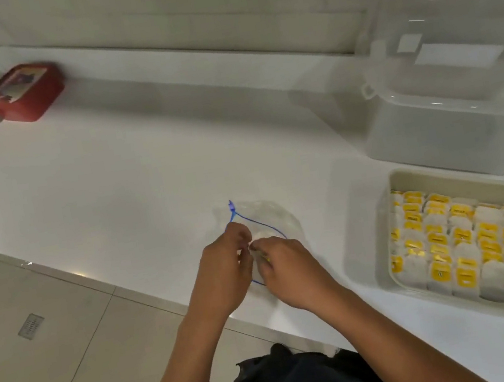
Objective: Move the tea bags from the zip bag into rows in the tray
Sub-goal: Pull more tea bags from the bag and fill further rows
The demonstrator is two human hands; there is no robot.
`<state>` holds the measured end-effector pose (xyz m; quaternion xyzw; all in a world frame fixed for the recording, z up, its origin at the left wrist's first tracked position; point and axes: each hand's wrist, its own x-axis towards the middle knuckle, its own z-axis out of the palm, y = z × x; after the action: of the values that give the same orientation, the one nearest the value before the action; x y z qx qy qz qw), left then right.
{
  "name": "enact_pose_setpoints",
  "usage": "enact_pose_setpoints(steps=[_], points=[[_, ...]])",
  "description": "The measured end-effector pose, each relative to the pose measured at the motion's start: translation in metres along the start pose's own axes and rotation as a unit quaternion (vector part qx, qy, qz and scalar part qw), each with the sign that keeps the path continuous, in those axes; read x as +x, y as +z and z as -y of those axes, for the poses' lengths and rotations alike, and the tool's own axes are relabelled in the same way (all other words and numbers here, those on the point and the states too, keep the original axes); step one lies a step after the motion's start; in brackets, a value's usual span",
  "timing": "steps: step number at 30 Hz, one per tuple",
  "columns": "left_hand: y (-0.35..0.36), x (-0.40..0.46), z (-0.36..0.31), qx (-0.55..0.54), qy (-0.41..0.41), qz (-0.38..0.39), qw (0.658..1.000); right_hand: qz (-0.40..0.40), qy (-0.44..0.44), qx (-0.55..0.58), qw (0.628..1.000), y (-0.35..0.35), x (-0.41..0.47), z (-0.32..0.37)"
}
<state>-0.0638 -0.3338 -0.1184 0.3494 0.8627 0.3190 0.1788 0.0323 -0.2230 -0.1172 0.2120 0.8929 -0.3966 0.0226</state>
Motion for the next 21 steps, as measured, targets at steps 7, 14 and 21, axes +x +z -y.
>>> enact_pose_setpoints(steps=[7, 14, 21], points=[[0.031, 0.012, 0.011, 0.156, 0.016, 0.098, 0.983, -0.043, 0.092, -0.125, 0.987, 0.009, 0.005, -0.026], [0.043, 0.023, 0.020, 0.133, 0.011, 0.021, 0.991, -0.093, 0.122, -0.145, 0.977, 0.016, 0.011, -0.033], [0.049, 0.033, 0.019, 0.158, 0.018, 0.069, 0.985, -0.091, 0.104, -0.172, 0.975, 0.021, 0.018, -0.032]])
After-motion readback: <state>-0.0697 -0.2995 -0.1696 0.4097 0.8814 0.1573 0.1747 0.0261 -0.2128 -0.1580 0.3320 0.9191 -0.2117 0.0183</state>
